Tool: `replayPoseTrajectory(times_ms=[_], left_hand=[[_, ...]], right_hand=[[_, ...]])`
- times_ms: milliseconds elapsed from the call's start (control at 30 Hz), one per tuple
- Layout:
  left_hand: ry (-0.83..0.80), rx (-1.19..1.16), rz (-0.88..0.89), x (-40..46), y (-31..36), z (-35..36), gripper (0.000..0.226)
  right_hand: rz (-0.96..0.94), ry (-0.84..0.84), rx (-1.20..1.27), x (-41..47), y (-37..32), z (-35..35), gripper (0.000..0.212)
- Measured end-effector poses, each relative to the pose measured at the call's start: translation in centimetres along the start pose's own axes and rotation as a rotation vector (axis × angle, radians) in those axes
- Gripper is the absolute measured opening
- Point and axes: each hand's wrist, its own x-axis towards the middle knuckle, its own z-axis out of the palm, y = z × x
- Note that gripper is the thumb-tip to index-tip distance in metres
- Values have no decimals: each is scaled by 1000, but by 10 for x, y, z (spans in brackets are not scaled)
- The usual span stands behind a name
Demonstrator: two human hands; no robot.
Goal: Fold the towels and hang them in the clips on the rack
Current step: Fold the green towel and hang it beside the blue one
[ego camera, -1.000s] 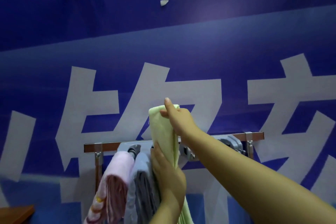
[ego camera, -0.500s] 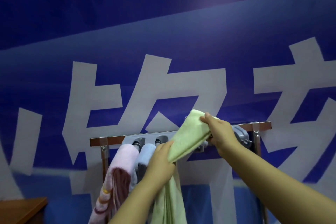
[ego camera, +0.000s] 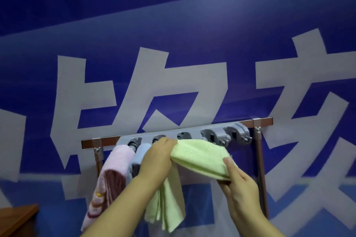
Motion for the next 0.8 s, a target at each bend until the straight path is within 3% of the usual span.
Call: replayPoseTrajectory(times_ms=[167, 433, 567, 667, 800], left_hand=[[-77, 59, 56, -4, -2, -2, 64], [-128, 347, 219, 5, -2, 2, 48], [-176, -21, 74, -2, -7, 4, 63], [-196, -352, -47, -9, -6, -1, 64], [-233, -267, -24, -15, -11, 2, 76]], right_hand=[[136, 56, 130, -14, 32, -11, 28], [314, 95, 205, -10, 71, -18, 36], [478, 13, 113, -2, 87, -32, 45], [503, -9, 32, 6, 90, -29, 37], [621, -49, 9, 18, 88, -21, 20]])
